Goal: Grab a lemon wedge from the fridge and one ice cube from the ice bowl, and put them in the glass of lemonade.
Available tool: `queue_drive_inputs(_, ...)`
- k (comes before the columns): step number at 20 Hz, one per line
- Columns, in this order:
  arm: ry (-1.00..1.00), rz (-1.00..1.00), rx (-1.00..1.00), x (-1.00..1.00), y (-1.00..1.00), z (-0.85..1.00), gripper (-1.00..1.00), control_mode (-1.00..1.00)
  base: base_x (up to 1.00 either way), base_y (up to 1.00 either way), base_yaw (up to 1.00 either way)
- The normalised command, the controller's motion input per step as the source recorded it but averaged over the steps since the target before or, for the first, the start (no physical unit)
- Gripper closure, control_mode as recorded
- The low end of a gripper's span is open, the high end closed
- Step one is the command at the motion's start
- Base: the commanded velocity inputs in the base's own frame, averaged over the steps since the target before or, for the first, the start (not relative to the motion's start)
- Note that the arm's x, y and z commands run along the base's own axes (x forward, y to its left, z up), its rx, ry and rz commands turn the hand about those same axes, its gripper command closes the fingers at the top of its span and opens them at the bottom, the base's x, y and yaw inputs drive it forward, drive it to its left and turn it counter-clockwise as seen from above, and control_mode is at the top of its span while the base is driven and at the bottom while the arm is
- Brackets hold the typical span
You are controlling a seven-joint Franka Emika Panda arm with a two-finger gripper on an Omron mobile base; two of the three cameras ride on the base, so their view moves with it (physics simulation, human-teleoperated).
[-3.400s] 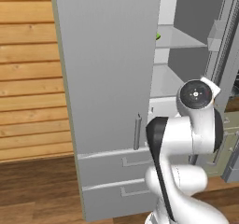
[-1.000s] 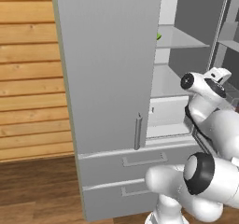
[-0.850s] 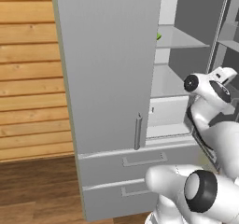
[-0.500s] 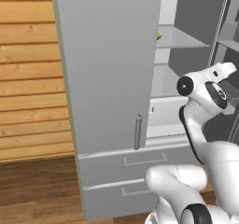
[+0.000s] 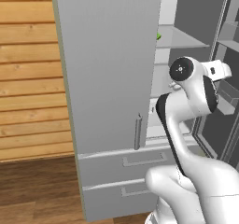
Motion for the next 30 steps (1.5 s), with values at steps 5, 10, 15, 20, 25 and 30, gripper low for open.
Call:
queue_drive_inputs(5,0.00,0.10,0.64,-0.79,0.49,-0.49,-1.00,-1.00,0.00,0.00,0.00)
queue_drive_inputs(10,0.00,0.29,0.47,-0.46,0.20,-0.74,-1.00,-1.00,0.00,0.00,0.00)
queue_drive_inputs(15,0.01,0.38,0.21,-0.18,0.53,-0.85,-1.00,-1.00,0.00,0.00,0.00)
queue_drive_inputs(20,0.02,0.26,0.01,-0.21,0.39,-0.57,-1.00,-1.00,0.00,0.00,0.00)
queue_drive_inputs(25,0.01,0.01,-0.06,-0.26,0.07,-0.13,-1.00,-1.00,0.00,0.00,0.00)
queue_drive_inputs(30,0.00,-0.06,-0.01,-0.03,-0.24,-0.04,-1.00,-1.00,0.00,0.00,0.00)
